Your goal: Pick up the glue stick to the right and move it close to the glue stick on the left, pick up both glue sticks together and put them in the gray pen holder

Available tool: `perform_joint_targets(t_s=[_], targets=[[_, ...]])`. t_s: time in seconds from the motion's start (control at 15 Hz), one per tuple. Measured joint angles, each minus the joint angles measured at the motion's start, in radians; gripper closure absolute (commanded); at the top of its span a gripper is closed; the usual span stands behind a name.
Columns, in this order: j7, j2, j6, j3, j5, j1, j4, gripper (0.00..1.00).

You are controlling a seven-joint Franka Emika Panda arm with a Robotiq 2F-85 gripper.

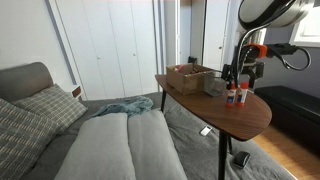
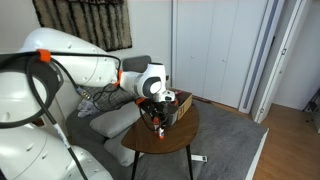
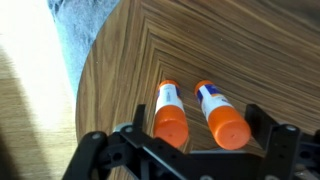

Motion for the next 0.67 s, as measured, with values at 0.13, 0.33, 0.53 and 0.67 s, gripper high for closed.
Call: perform_joint_targets(t_s=[0.13,0.33,0.53,0.67], targets=[[-0.001,0.007,0.008,0.000,0.000,0.000,0.000,0.00],[-0.002,0.020,0.025,0.000,0.000,0.000,0.000,0.00],[-0.005,0.034,0.038,-0.002,0.001,0.000,0.000,0.00],[-0.008,0.045,0.044,-0.003,0.001,0.000,0.000,0.01]])
